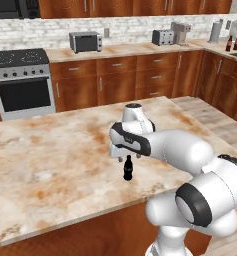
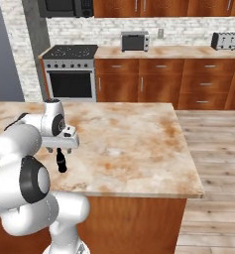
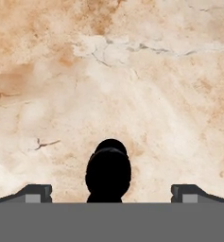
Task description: Place the large bottle from the dining counter next to the other large bottle outside the sink, and place the small bottle from the dining counter next to the other small bottle inside the sink.
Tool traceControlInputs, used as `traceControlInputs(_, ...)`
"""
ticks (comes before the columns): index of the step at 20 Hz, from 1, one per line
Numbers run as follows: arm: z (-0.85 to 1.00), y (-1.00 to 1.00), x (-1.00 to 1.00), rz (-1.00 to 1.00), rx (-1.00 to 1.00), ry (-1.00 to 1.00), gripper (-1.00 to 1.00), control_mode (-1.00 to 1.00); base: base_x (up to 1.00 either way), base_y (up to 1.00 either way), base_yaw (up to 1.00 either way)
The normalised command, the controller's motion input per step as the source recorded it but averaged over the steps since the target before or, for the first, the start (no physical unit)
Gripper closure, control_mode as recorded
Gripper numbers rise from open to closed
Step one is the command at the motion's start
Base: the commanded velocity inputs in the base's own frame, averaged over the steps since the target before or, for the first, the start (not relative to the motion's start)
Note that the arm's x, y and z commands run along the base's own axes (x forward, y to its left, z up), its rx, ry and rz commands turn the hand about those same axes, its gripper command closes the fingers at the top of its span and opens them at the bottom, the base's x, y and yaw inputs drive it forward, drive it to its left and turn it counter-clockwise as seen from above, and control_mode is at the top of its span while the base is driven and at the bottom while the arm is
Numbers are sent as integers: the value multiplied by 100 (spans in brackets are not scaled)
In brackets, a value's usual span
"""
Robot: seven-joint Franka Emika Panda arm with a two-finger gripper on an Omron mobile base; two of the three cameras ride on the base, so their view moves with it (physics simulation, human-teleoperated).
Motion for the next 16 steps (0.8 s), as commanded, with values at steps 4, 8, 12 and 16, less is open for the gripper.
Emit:
traceControlInputs(4,-14,3,0,0,0,0,-100,-100,0,0,0)
traceControlInputs(8,-13,1,0,0,0,0,-100,-100,0,0,0)
traceControlInputs(12,-11,0,0,0,0,0,-100,-100,0,0,0)
traceControlInputs(16,-7,0,0,0,0,0,-100,-100,0,0,0)
